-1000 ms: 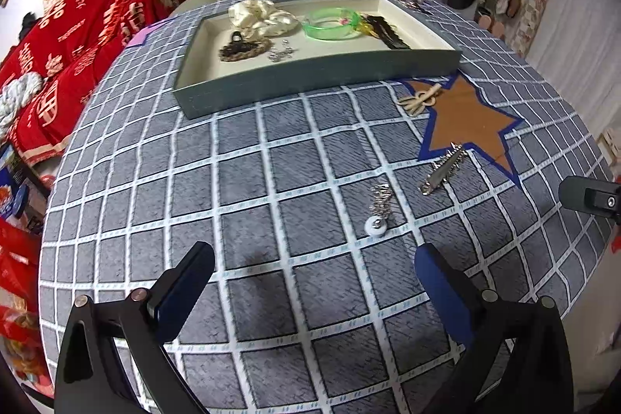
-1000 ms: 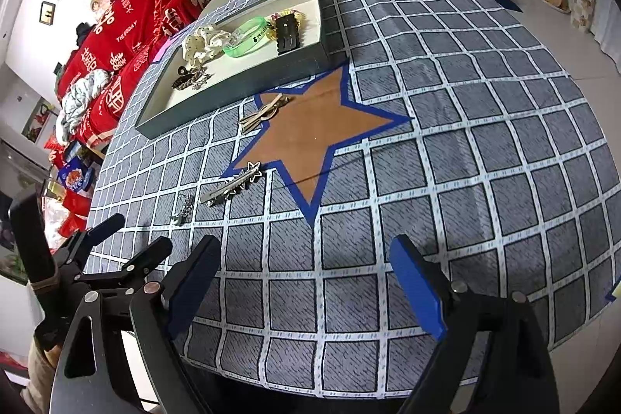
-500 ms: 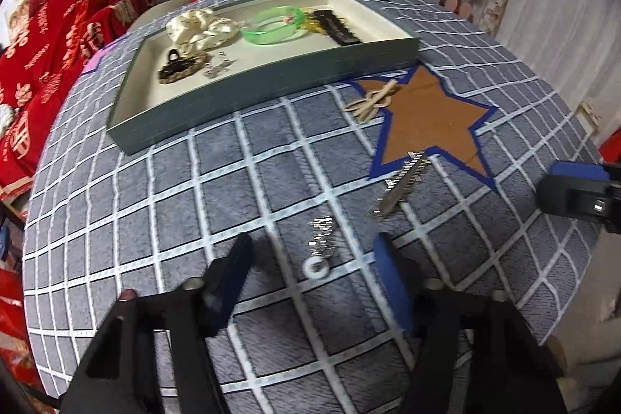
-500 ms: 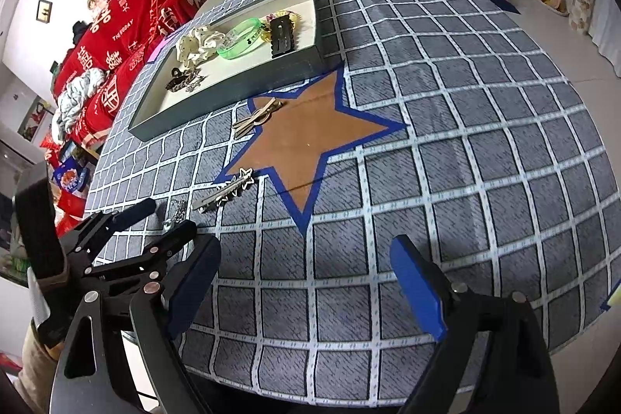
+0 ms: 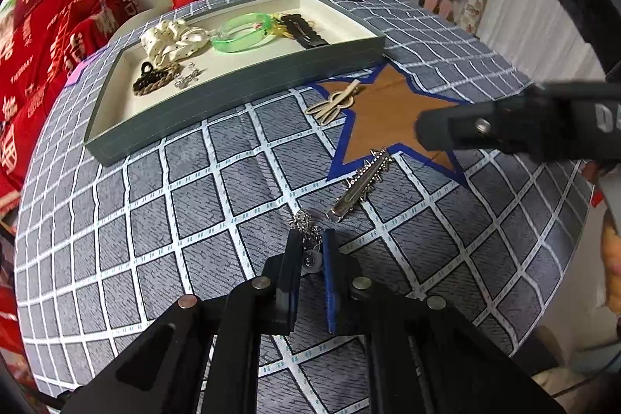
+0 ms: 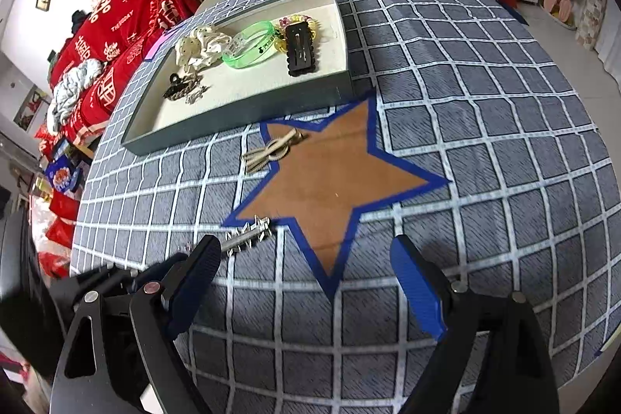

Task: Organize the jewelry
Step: 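Move both grippers back to the remaining earring and the wooden hair pin, then grasp the pearl earring with the left gripper while the right grasps the wooden hair pin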

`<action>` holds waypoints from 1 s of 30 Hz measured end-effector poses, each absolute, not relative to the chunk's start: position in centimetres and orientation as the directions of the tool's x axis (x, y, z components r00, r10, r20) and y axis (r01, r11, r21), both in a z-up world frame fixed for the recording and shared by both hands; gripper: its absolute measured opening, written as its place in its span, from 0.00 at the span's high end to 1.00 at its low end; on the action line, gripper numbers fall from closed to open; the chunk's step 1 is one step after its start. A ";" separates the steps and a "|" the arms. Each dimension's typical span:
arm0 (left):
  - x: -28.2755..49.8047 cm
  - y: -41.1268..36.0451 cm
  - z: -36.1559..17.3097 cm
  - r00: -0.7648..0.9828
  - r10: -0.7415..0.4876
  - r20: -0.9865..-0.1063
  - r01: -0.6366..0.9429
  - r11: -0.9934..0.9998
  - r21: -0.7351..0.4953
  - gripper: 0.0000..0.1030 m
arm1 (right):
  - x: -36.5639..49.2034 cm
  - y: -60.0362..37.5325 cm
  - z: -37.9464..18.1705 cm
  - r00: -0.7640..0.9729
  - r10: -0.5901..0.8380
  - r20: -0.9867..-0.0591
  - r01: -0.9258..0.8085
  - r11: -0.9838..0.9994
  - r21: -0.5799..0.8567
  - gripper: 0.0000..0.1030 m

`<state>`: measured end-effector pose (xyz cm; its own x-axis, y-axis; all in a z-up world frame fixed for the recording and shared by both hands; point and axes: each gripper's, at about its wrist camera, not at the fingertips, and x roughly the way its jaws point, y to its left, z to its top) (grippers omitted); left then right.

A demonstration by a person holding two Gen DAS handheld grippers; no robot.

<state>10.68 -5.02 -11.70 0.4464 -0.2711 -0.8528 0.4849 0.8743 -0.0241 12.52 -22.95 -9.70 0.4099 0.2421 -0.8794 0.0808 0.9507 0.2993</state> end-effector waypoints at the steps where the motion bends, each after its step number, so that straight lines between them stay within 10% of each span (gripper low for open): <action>1: 10.8 -4.8 -11.7 0.449 -0.271 -0.852 0.471 0.881 -0.032 0.82 | 12.9 -22.9 -9.8 0.408 0.241 -0.881 0.090 0.949 0.301 0.12; 12: 11.4 -1.2 -11.7 0.496 -0.219 -0.840 0.313 0.948 -0.063 0.83 | 16.9 -21.6 -11.4 0.406 0.237 -0.883 0.188 0.923 0.335 0.16; 22: 11.7 -0.4 -12.0 0.505 -0.210 -0.837 0.285 0.956 -0.068 0.83 | 20.3 -18.4 -11.8 0.422 0.054 -0.905 0.213 0.964 0.157 0.43; 30: 11.7 -0.6 -12.0 0.504 -0.220 -0.835 0.290 0.954 -0.076 0.83 | 19.7 -17.4 -11.7 0.440 -0.012 -0.898 0.122 0.991 0.046 0.87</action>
<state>11.75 -0.58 -12.01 0.5042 -0.2200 -0.8351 0.2903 0.9539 -0.0760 19.71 -17.37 -11.71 0.4403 -0.0121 -0.8978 0.1217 0.9915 0.0463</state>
